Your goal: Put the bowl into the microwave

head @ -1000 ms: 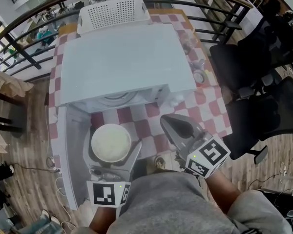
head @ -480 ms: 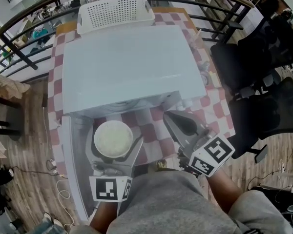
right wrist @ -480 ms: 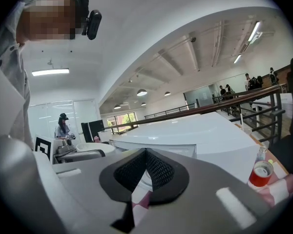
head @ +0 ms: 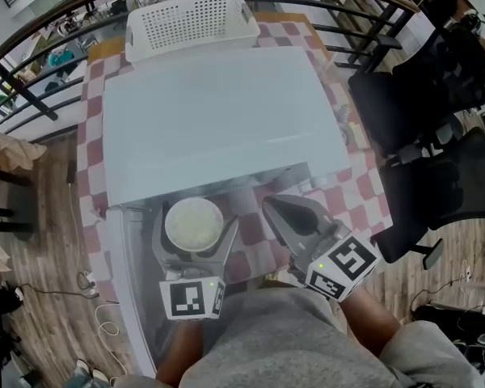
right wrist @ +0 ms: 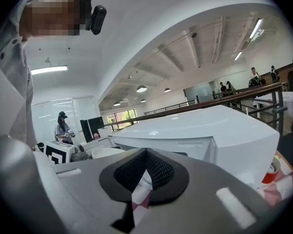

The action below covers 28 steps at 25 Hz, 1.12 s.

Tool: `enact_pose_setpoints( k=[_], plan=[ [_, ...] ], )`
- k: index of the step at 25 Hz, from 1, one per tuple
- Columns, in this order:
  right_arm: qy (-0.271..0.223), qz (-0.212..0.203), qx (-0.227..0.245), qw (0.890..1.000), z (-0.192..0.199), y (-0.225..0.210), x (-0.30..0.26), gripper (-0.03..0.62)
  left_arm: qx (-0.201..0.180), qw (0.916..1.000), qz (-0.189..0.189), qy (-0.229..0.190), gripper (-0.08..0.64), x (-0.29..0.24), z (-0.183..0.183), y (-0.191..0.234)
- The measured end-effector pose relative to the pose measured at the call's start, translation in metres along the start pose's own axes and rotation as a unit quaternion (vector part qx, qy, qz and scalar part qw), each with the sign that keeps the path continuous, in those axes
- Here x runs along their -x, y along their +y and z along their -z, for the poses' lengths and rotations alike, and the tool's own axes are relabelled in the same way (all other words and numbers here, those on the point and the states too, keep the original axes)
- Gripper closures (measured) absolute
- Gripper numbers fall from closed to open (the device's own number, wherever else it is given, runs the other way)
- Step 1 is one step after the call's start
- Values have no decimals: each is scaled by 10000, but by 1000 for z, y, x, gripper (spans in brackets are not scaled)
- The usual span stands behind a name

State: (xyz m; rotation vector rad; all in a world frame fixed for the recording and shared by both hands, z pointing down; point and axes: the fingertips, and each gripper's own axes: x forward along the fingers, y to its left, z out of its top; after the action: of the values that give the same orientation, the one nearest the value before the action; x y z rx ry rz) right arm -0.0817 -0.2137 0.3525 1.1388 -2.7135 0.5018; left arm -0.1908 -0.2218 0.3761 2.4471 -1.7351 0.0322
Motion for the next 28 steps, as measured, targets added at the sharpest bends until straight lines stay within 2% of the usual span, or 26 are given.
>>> enact_pose_setpoints(
  k=[7, 13, 17, 28],
  plan=[
    [125, 5, -67, 9999, 9, 1, -11, 592, -82, 9999, -127, 62, 20, -21, 23, 14],
    [185, -8, -130, 9997, 16, 4, -15, 592, -195, 9984, -236, 468, 19, -44, 62, 30],
    [176, 29, -165, 9997, 18, 4, -15, 592, -446, 9950, -161, 879, 18, -63, 90, 34],
    [165, 198, -243, 9994, 23, 0, -3, 592, -508, 9870, -347, 1485, 18, -95, 119, 49]
  ],
)
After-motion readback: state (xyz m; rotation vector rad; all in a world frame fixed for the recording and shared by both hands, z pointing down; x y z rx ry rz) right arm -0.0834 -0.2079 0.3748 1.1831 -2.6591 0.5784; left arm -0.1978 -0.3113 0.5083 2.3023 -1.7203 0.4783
